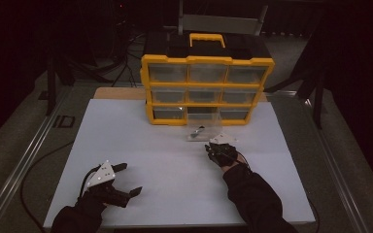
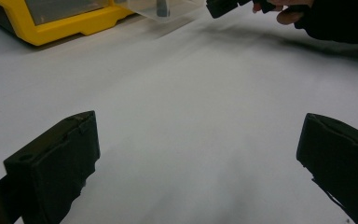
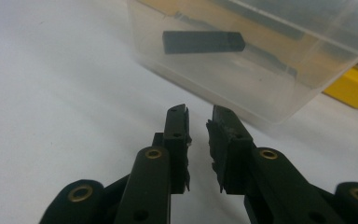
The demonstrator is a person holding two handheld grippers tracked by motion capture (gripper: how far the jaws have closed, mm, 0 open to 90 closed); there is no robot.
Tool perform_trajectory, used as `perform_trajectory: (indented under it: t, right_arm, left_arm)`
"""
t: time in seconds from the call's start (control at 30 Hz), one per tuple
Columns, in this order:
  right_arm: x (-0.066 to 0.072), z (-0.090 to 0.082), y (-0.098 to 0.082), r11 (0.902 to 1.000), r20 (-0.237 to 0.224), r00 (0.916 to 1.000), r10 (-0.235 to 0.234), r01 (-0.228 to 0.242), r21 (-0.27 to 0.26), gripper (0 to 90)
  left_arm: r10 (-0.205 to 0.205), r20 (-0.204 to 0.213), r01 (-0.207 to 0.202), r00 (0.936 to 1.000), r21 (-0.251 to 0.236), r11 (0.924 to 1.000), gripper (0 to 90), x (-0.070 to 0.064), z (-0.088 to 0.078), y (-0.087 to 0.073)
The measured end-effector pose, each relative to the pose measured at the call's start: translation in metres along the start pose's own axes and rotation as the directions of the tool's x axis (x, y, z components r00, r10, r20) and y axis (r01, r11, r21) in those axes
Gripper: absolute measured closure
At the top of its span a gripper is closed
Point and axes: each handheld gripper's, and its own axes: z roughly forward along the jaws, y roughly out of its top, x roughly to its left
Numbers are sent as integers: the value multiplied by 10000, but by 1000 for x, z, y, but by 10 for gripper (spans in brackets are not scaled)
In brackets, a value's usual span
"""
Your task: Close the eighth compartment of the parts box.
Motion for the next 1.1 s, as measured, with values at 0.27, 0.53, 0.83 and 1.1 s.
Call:
perform_trajectory:
  t: [0.27, 0.53, 0.83, 1.1]
  right_arm:
    - [-2, -2, 6, 9996, 233, 9997, 104, -98, -264, 855]
    - [-4, -1, 9, 9995, 511, 9987, 67, -52, -300, 900]
    - [-5, 2, 13, 9994, 664, 9977, -158, 179, -308, 900]
    - [-5, 4, 16, 9992, 566, 9984, -66, 88, -384, 900]
  left_arm:
    - [-2, -20, 2, 10000, -14, 10000, 0, 0, 0, 0]
    - [-13, -2, 13, 10000, -32, 10000, 0, 1, 0, 0]
    - [-9, 2, 9, 10000, -45, 10000, 0, 1, -1, 0]
    - [15, 12, -15, 10000, -69, 10000, 0, 0, -1, 0]
